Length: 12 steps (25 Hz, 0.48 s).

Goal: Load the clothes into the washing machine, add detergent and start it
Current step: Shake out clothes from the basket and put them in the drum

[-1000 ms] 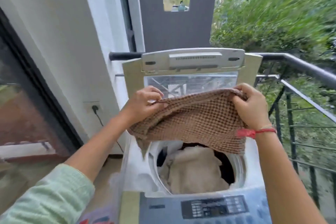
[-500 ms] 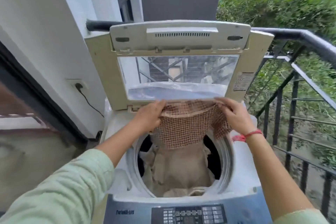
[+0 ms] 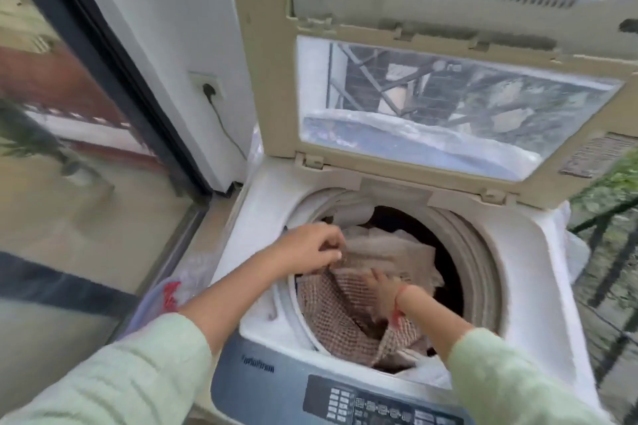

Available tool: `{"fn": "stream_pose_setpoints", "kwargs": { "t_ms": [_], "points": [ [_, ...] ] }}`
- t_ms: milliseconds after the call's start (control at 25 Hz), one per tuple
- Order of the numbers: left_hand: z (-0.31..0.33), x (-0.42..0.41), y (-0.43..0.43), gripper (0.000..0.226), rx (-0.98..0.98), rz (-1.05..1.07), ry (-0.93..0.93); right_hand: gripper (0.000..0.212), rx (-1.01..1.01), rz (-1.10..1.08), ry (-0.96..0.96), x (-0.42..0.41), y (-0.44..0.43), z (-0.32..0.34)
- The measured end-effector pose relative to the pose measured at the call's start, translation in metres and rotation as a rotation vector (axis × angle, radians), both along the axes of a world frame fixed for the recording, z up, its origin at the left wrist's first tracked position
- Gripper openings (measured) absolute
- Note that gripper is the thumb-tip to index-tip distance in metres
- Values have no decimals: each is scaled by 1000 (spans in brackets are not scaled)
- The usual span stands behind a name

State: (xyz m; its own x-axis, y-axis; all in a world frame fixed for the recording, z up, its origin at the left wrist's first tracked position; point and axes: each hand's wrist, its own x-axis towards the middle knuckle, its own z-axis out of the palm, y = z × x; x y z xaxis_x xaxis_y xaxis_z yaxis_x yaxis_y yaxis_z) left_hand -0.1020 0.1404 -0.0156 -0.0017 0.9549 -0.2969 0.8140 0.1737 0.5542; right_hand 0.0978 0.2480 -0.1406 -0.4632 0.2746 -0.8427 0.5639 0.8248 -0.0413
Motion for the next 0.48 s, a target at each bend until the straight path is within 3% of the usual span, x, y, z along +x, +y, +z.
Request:
{"fn": "stream_pose_setpoints", "kwargs": {
  "t_ms": [80, 120, 240, 320, 480],
  "points": [
    [13, -27, -26, 29, 183, 182, -2, 112, -69, 104, -232, -3, -27, -39],
    [18, -38, -39, 32, 259, 247, 15, 104, -110, 94, -287, -8, -32, -44],
    [28, -65, -74, 39, 405, 412, 59, 44, -170, -67, -313, -42, -22, -21],
    [35, -80, -99, 35, 527, 559, 66, 19, -124, -194, -60, -63, -12, 7],
    [31, -117, -178, 19, 656, 944, 81, 28, 136, -412, 605, -87, -36, 97]
  ]
}}
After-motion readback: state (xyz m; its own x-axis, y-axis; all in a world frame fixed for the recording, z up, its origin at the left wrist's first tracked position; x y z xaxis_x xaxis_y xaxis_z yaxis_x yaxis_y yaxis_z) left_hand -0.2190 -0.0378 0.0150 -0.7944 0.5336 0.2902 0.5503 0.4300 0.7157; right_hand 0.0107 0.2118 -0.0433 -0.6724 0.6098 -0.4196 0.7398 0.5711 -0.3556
